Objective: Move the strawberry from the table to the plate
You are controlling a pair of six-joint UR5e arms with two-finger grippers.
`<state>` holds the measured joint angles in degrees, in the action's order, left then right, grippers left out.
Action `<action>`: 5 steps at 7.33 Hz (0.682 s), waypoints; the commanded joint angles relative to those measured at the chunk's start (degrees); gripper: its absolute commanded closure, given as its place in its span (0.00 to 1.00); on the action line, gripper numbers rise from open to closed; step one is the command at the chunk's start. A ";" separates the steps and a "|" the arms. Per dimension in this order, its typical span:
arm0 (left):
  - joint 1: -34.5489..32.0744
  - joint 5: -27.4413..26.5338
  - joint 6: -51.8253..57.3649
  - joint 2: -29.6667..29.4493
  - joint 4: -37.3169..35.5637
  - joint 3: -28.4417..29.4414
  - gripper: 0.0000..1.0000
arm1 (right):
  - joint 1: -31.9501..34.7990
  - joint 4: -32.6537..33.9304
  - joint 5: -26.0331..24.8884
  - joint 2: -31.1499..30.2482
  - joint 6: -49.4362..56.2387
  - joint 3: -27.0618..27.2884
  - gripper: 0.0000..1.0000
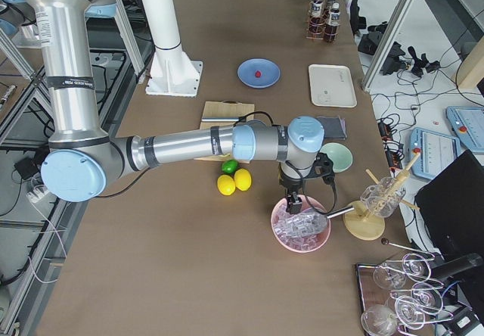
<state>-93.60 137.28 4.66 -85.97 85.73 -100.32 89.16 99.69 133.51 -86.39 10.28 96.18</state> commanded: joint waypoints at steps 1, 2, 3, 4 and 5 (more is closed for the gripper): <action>-0.97 0.09 -0.26 1.67 0.40 -1.53 0.03 | 1.10 0.16 0.09 -1.41 1.23 -0.64 0.00; -0.97 -0.09 -0.35 1.94 0.06 -1.98 0.03 | 1.10 0.16 0.17 -1.24 1.23 -0.64 0.00; -0.80 -0.09 -0.35 2.38 0.14 -1.72 0.03 | 1.01 0.16 0.09 -0.98 1.23 -1.16 0.00; -0.71 0.09 -0.26 2.47 0.14 -1.28 0.03 | 1.01 0.07 0.17 -1.50 1.23 -1.34 0.00; -0.88 0.44 -0.18 2.56 0.14 -1.54 0.03 | 1.01 0.16 0.26 -1.94 1.23 -1.26 0.00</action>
<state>-94.40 137.40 4.39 -83.59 85.87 -101.82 90.19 99.81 133.68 -87.83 11.51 94.98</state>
